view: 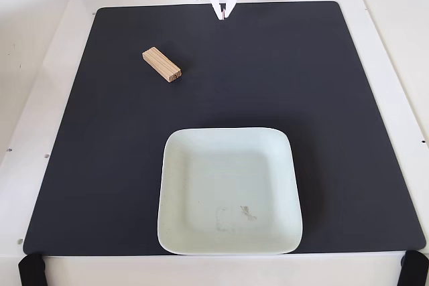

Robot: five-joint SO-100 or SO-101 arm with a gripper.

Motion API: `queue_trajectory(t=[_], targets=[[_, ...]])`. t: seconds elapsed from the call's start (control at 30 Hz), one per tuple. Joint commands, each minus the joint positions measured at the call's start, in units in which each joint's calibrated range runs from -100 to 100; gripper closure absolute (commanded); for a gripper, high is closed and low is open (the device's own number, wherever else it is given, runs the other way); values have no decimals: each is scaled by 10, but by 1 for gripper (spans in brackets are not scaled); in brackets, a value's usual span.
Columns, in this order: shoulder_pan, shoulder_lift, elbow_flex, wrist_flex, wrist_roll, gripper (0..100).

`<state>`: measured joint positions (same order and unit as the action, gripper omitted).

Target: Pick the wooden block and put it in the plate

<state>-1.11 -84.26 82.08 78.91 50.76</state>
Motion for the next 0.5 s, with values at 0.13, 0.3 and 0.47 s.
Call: queue_trajectory(t=[0.13,0.3,0.47], targets=[[11,209,-234,-3,-31,99],[25,309,-403,-3,-145,99],[59,375,-546,-2,-285,99]])
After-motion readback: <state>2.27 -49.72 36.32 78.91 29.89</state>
